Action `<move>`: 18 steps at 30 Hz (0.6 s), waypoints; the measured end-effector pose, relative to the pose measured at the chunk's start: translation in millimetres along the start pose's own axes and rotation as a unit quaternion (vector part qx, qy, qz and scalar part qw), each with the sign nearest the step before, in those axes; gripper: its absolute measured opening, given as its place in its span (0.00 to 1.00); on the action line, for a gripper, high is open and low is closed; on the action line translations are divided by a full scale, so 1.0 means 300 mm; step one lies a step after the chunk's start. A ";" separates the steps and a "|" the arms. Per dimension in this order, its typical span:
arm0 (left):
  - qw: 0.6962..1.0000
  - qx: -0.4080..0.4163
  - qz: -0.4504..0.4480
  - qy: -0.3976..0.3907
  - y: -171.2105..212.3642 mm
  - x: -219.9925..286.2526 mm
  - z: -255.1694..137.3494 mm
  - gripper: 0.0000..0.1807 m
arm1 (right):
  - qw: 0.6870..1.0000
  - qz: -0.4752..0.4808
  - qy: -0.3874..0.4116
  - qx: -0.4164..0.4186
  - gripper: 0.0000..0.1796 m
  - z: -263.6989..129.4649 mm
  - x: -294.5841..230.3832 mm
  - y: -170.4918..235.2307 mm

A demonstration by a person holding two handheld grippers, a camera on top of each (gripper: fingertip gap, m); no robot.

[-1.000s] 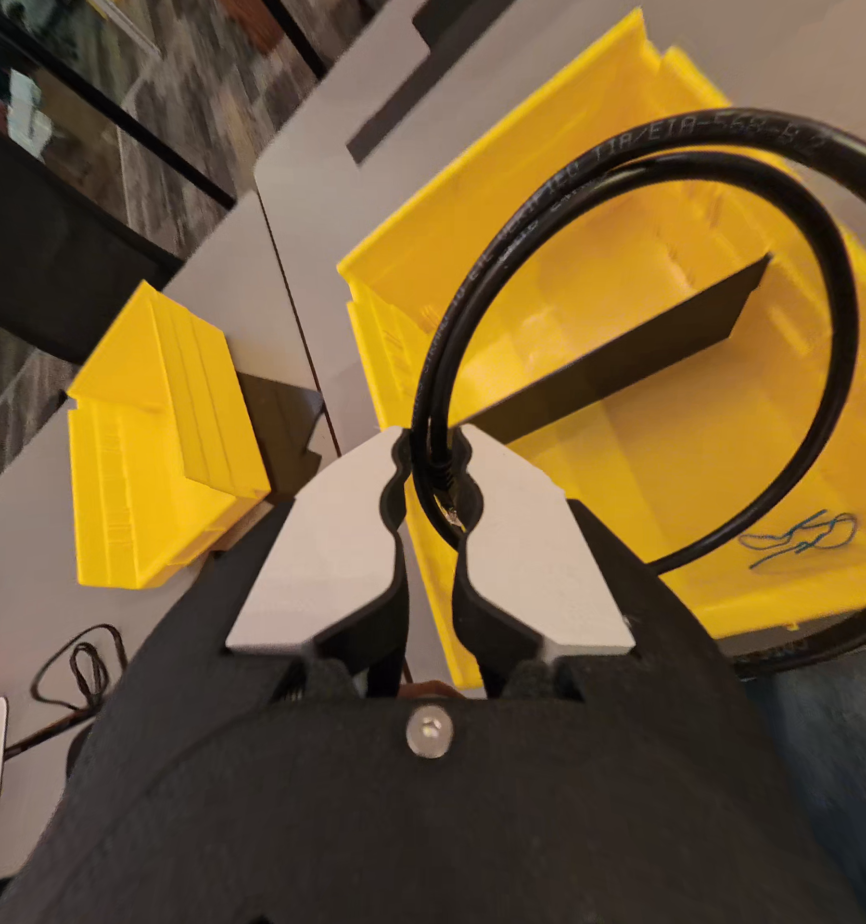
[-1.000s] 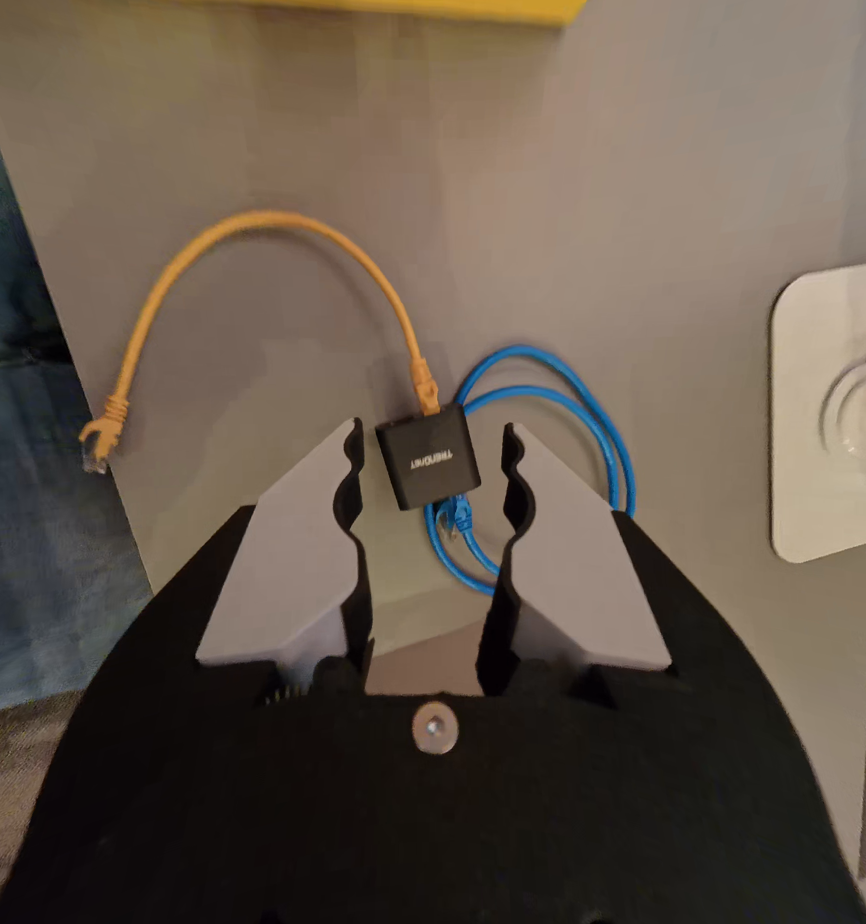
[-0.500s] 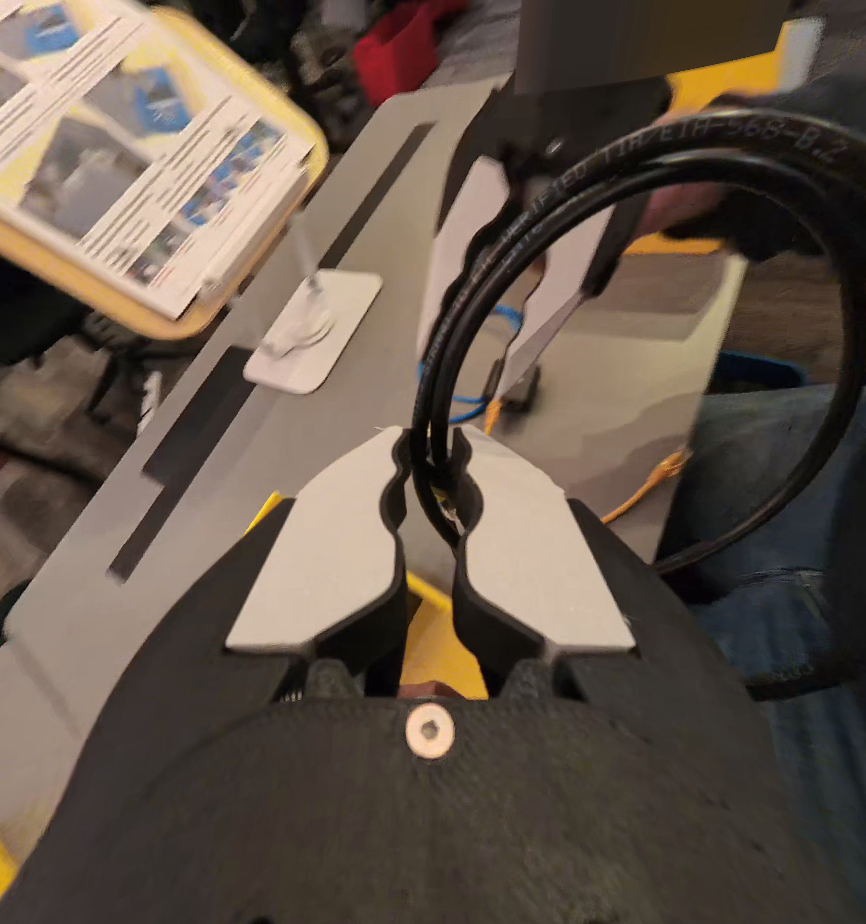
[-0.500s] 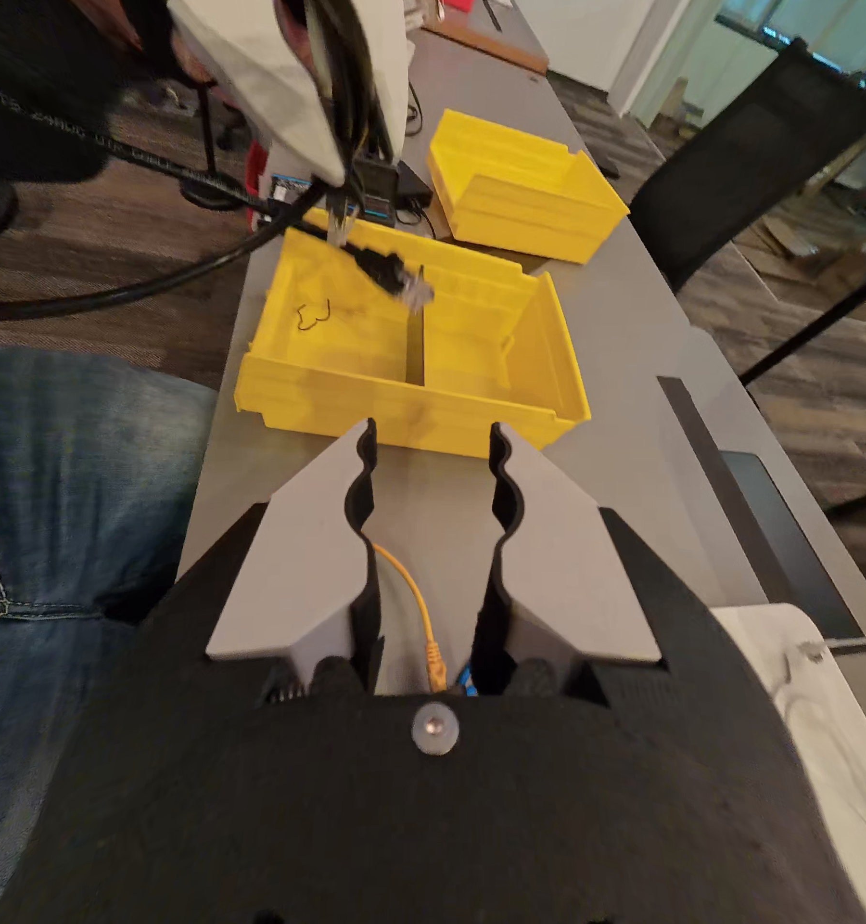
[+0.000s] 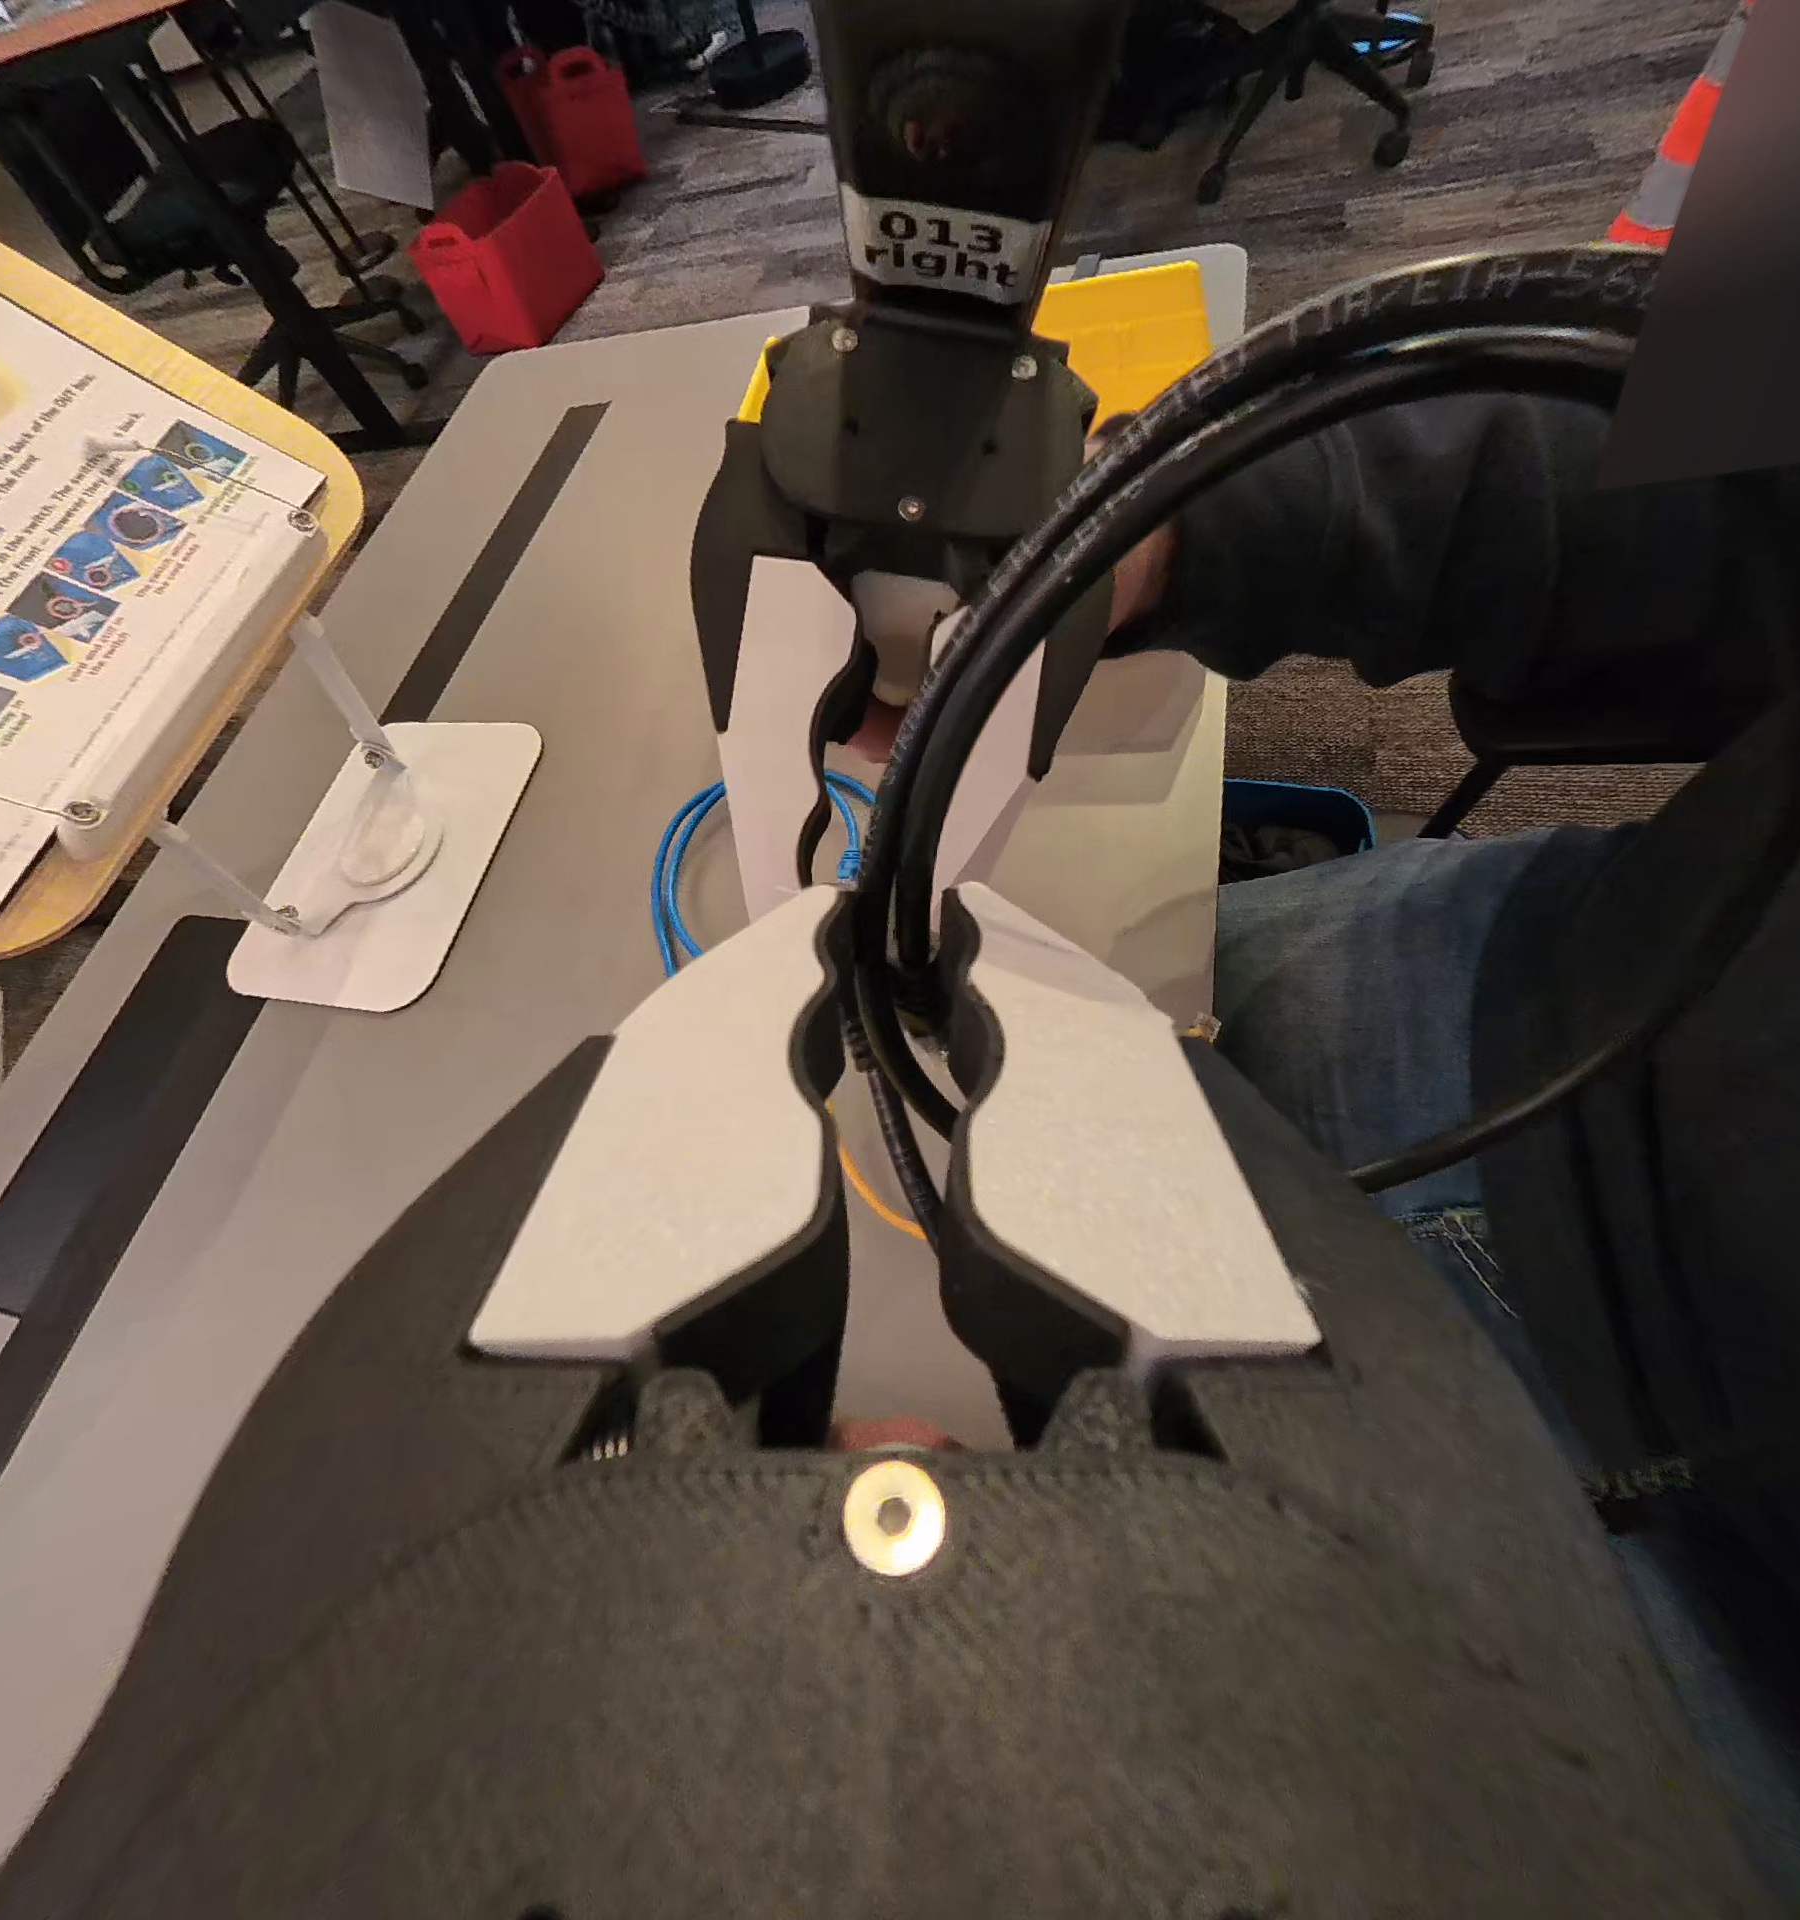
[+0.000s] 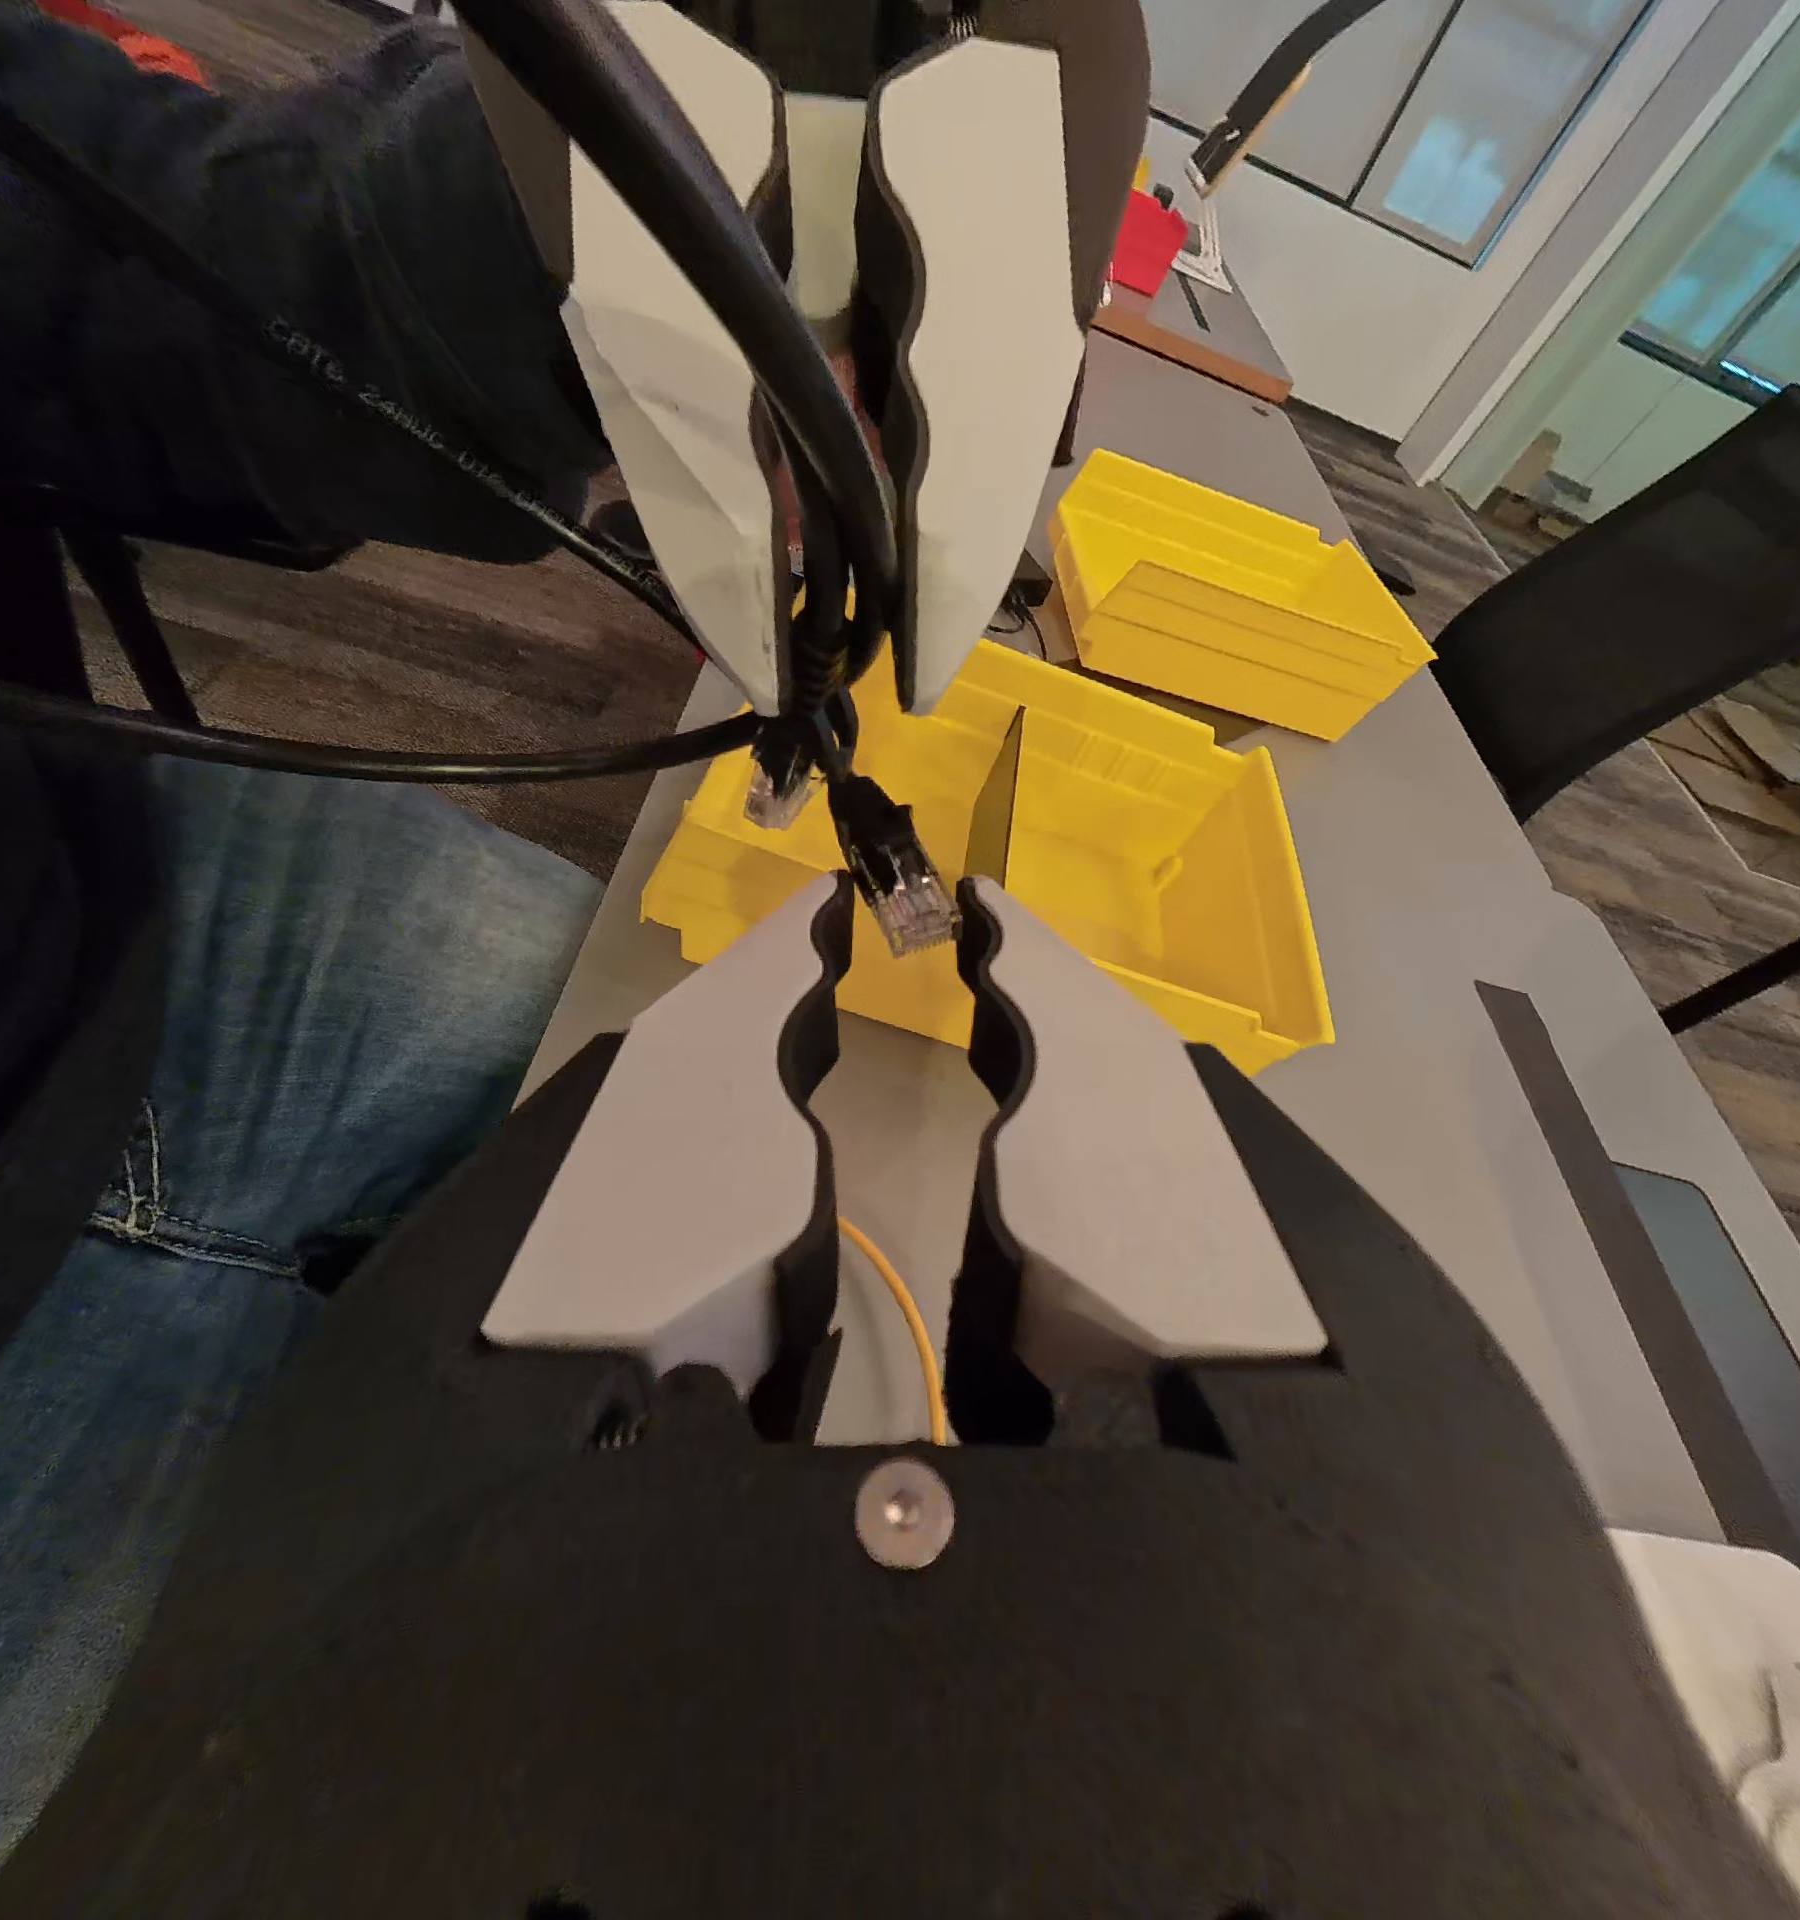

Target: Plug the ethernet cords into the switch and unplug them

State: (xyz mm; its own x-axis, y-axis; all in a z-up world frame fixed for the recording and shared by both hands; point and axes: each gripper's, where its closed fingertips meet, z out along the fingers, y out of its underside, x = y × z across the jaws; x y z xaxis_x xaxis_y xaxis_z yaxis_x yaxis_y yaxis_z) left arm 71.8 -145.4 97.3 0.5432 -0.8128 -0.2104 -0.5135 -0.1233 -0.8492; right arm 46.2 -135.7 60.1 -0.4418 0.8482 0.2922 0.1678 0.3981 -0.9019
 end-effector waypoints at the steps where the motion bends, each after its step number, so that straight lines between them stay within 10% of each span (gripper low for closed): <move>1: 1.000 0.000 0.000 0.003 0.002 0.002 0.001 0.09 | 1.000 0.001 -0.003 0.000 0.12 -0.001 -0.003 -0.001; 18: 1.000 0.013 0.003 0.026 -0.003 0.035 -0.005 0.09 | 1.000 0.019 -0.003 0.019 0.06 -0.038 0.009 -0.020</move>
State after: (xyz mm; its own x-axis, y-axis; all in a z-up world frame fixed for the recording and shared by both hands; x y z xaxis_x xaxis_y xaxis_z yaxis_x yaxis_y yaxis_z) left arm 77.0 -154.7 96.7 0.5054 -0.8416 -0.1905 -0.4988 -0.1048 -0.8604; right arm 54.0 -131.8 69.9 -0.4406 0.8603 0.2565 0.1515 0.3529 -0.9233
